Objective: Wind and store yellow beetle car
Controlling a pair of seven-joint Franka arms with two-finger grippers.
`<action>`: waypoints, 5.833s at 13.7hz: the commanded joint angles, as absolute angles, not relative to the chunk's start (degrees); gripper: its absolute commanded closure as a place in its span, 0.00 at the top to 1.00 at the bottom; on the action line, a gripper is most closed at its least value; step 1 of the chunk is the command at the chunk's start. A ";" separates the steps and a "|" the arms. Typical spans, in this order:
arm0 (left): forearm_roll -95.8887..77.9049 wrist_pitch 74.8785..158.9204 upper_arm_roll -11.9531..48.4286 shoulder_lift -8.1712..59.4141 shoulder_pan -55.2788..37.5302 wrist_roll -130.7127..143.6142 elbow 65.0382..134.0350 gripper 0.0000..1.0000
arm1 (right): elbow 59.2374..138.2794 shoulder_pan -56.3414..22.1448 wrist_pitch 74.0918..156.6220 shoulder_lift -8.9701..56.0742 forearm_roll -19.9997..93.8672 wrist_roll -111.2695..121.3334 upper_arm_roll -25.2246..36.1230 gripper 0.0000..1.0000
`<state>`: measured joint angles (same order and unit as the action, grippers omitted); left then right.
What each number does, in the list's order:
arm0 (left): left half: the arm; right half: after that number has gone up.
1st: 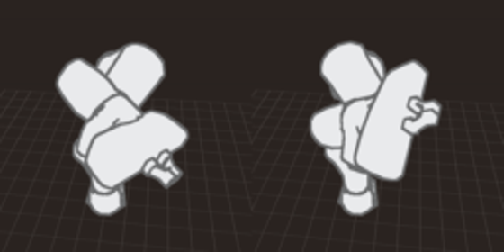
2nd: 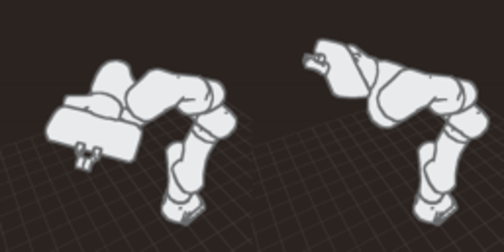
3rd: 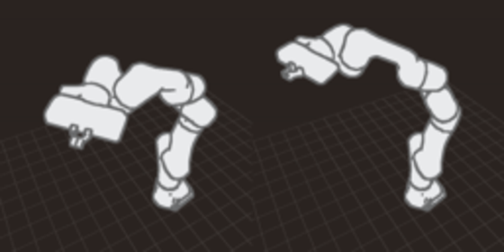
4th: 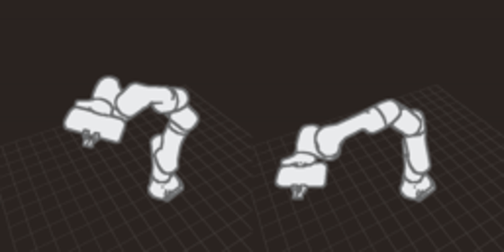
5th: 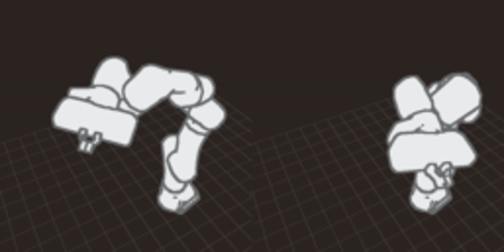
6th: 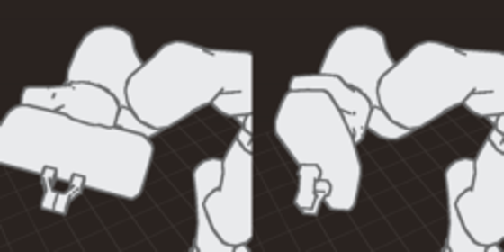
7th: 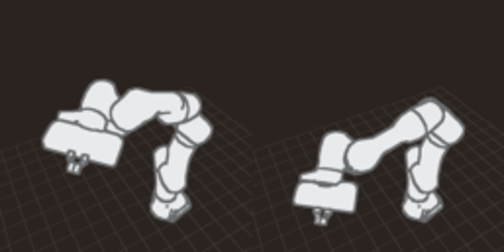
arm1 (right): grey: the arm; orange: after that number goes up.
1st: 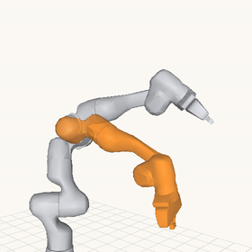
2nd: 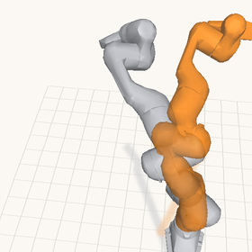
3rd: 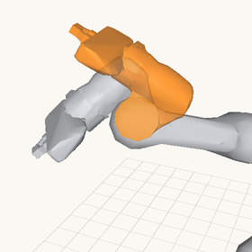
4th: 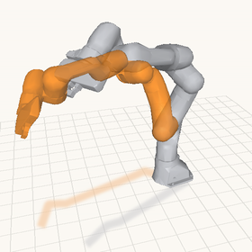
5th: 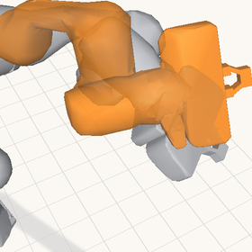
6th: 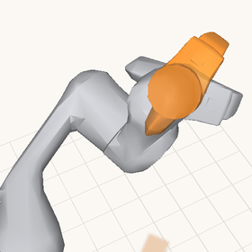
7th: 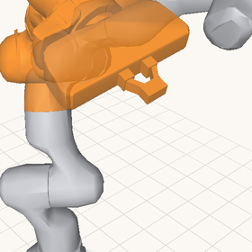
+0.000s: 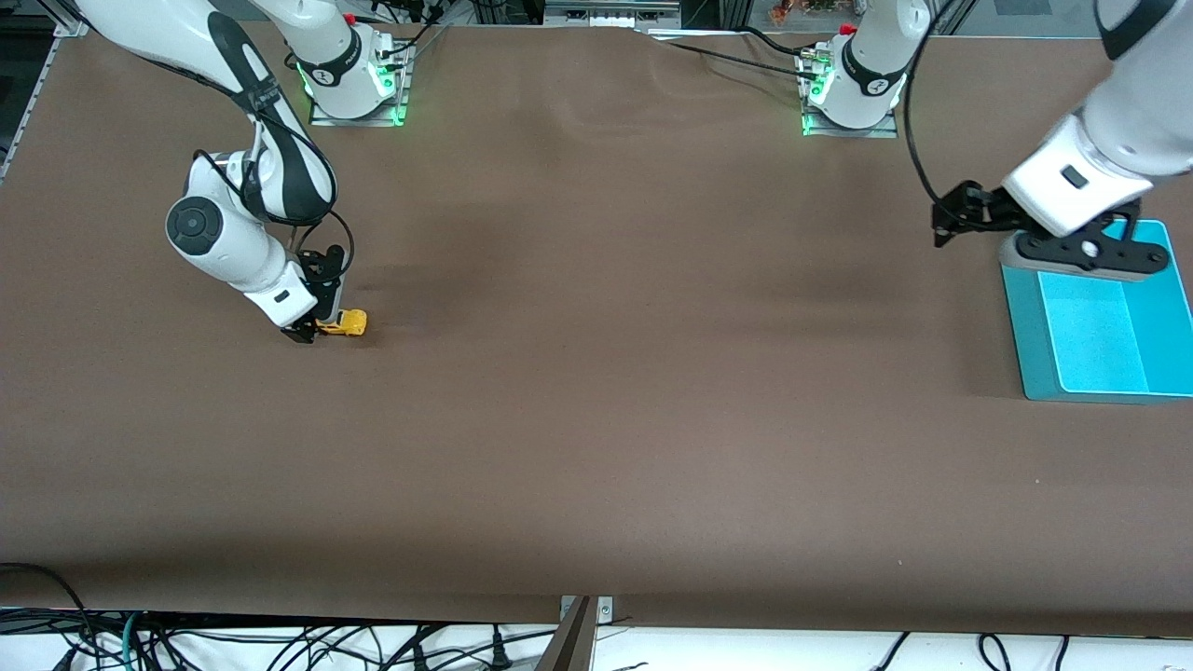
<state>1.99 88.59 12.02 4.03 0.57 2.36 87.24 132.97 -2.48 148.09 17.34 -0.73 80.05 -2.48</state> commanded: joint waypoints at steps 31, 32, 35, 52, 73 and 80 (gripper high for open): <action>0.00 87.54 11.60 4.04 2.55 1.58 85.61 1.00 | 133.51 16.41 155.30 21.71 -1.05 102.64 -5.10 0.21; -0.09 87.54 11.60 4.04 2.55 1.58 85.69 1.00 | 133.42 18.44 155.13 21.71 -0.97 105.09 -5.10 0.21; -0.18 87.54 11.69 4.04 2.55 1.58 85.69 1.00 | 133.33 21.88 155.13 21.88 -0.79 109.76 -5.10 0.21; -0.18 87.45 11.60 4.04 2.55 1.58 85.69 1.00 | 114.02 19.17 132.21 19.00 -0.62 99.32 -17.23 1.00; -1.14 87.19 11.51 7.72 3.86 1.23 85.70 1.00 | 104.42 12.04 102.05 -0.62 0.79 11.36 -10.46 1.00; -0.18 80.76 11.51 10.11 5.88 -11.37 88.49 1.00 | 104.50 12.04 101.34 -0.53 0.79 8.62 -10.37 1.00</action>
